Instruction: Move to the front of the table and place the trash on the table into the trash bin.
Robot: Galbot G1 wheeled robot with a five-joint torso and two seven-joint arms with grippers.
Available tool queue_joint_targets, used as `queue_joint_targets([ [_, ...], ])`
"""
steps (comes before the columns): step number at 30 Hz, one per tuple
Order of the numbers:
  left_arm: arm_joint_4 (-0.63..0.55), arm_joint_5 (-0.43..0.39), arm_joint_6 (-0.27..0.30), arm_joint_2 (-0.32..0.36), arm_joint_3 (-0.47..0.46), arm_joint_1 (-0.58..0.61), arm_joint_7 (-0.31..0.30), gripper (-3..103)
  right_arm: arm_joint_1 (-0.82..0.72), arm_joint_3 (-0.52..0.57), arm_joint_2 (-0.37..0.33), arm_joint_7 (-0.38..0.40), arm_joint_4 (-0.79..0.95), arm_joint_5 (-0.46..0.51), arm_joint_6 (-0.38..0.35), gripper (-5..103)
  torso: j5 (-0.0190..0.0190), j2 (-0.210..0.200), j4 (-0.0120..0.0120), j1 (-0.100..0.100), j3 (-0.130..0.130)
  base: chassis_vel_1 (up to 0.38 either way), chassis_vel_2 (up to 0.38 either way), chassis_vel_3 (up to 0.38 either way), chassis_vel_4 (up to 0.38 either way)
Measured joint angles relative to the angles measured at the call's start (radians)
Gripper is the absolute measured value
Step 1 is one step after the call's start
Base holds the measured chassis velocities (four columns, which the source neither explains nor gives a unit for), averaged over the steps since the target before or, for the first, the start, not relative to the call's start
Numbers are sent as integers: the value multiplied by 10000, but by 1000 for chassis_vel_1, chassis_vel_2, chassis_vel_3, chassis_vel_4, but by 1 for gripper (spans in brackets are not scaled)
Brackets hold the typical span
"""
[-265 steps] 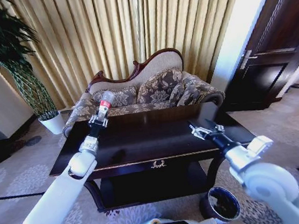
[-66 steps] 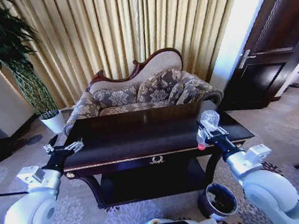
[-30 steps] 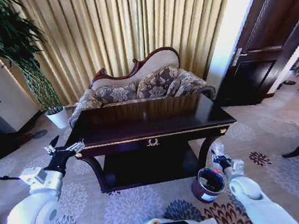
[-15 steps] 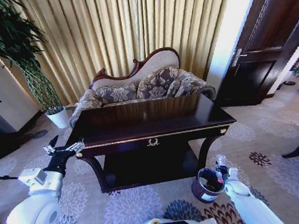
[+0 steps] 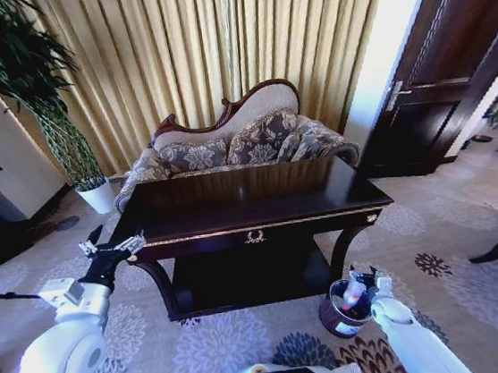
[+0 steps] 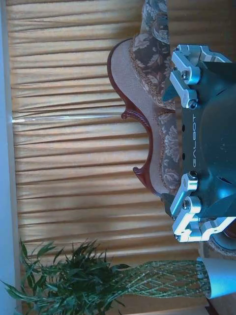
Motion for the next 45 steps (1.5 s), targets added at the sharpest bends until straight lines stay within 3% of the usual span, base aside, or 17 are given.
queue_joint_targets([
  [1,0,0,0,0,0,0,0,100,0,0,0,0,0,0,0,84,0,0,0,0,0,0,0,0,0],
  [4,25,0,0,16,80,-87,-3,100,-131,85,-42,16,239,17,-5,99,-1,0,0,0,0,0,0,0,0],
  [16,115,-13,-40,15,74,-75,23,100,-381,168,19,61,720,57,-129,100,0,0,0,0,0,0,0,0,0],
  [21,116,-25,-54,8,69,-90,39,100,-594,240,-11,284,1387,469,-534,100,3,0,0,0,0,0,0,0,0],
  [24,116,-28,-59,-75,58,-114,59,100,-989,531,-232,480,3014,1387,-1044,100,-3,0,3,0,0,0,0,0,0],
  [31,146,-28,-61,-167,2,-138,95,100,-2202,1071,-357,258,5220,1389,-1033,100,2,0,2,0,0,0,0,0,0],
  [32,167,-29,-61,-166,-9,-171,98,100,-2764,1284,-325,130,6125,1390,-995,100,0,0,-7,0,0,0,0,0,0],
  [36,169,-36,-62,-166,-30,-198,98,100,-3574,1583,-297,93,8039,1502,-1018,100,-3,2,-2,-1,-1,0,0,0,0],
  [45,19,61,-112,-225,93,-32,94,100,-3946,1385,-971,1472,11785,2258,-2222,100,-2,2,4,0,-1,0,0,0,0],
])
